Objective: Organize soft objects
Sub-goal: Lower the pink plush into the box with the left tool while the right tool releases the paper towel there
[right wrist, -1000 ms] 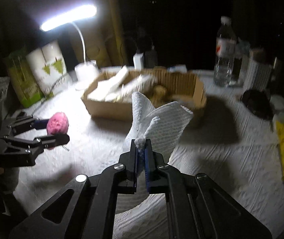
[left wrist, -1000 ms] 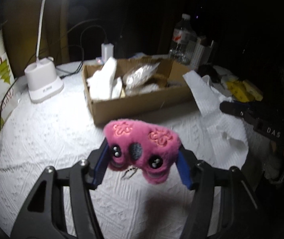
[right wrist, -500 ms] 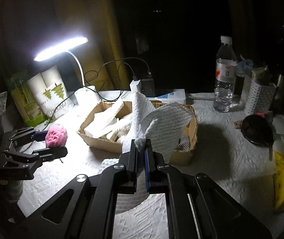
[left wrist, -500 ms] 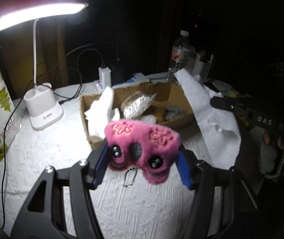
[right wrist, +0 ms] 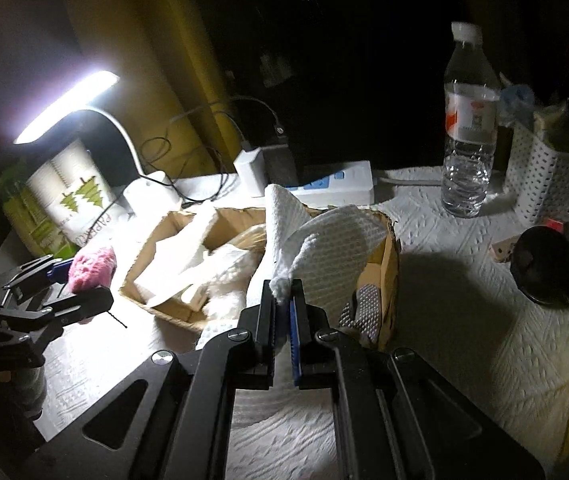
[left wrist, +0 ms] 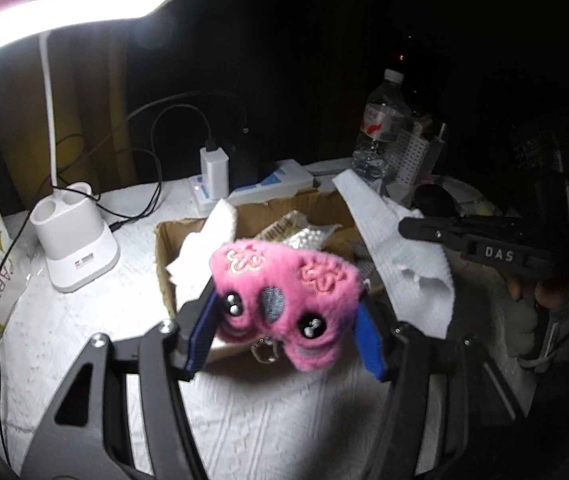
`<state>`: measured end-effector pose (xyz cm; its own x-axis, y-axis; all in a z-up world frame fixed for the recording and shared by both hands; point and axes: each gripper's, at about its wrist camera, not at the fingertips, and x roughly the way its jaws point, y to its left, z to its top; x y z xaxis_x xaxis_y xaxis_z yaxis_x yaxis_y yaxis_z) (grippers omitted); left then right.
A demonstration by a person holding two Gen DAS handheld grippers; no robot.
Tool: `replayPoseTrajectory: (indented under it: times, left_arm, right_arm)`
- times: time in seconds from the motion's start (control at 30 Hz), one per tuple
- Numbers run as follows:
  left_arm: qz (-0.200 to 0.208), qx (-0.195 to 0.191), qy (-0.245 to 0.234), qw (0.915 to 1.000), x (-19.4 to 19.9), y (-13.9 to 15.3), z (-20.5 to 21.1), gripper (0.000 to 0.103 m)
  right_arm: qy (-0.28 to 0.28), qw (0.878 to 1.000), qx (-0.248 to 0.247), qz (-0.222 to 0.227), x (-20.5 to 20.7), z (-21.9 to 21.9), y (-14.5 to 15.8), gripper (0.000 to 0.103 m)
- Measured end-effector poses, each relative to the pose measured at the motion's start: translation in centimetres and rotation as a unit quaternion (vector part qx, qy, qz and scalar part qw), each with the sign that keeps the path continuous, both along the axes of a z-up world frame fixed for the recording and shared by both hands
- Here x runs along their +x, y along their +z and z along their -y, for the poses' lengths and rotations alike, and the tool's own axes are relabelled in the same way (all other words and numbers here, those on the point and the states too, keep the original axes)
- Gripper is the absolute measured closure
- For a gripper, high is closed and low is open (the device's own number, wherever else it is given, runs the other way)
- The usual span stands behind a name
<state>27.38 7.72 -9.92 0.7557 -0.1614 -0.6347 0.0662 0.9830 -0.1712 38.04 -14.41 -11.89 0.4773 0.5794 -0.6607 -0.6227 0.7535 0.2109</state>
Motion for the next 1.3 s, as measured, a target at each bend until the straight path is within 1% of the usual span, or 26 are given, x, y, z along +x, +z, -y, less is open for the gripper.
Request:
replayPoseTrajectory:
  times: [0.17,0.3,0.47,0.57,0.7,0.8,0.87,0.97,1.1,1.23,1.3]
  left_arm:
    - [-0.015,-0.005,-0.001,0.9999,1.8,-1.1,-0.3,0.042]
    - [-0.025,-0.008,0.001,0.9997,2.9,-2.2,-0.5,0.042]
    - [-0.039,-0.01,-0.002,0.9992,4.0,-3.4,-0.4,0.042]
    - [-0.045,-0.011,-0.002,0.9989,4.3,-3.9,-0.4,0.041]
    - [-0.052,-0.011,0.001,0.9986,5.0,-4.3,-0.4,0.04]
    - [-0.056,-0.006,0.001,0.9984,5.3,-4.5,-0.1,0.039]
    - [-0.063,-0.005,0.002,0.998,5.5,-4.7,0.0,0.039]
    - [-0.068,-0.003,0.005,0.9977,5.7,-4.9,0.0,0.038]
    - [-0.072,-0.001,0.008,0.9974,6.0,-5.1,0.0,0.036]
    - [-0.078,0.004,0.012,0.9969,6.1,-5.3,0.1,0.034]
    - [-0.074,0.006,0.013,0.9972,6.0,-5.2,0.3,0.033]
  right_arm:
    - [-0.005,1.0,-0.023,-0.006,2.3,-0.9,-1.1,0.097]
    - [-0.013,0.998,-0.053,0.007,3.6,-1.7,-1.8,0.097]
    - [-0.026,0.993,-0.103,0.053,4.6,-2.9,-2.2,0.097]
    - [-0.037,0.986,-0.14,0.08,5.3,-3.6,-2.9,0.096]
    - [-0.032,0.98,-0.174,0.093,5.3,-4.3,-4.5,0.096]
    - [-0.017,0.977,-0.191,0.09,4.9,-4.9,-5.5,0.096]
    - [-0.008,0.975,-0.2,0.097,4.1,-5.3,-5.9,0.095]
    - [-0.005,0.975,-0.202,0.093,3.7,-5.2,-6.1,0.094]
    - [0.0,0.975,-0.205,0.081,3.2,-4.9,-6.3,0.094]
    - [0.007,0.975,-0.212,0.063,2.5,-4.8,-6.2,0.091]
    - [0.009,0.979,-0.199,0.048,2.4,-4.4,-5.8,0.09]
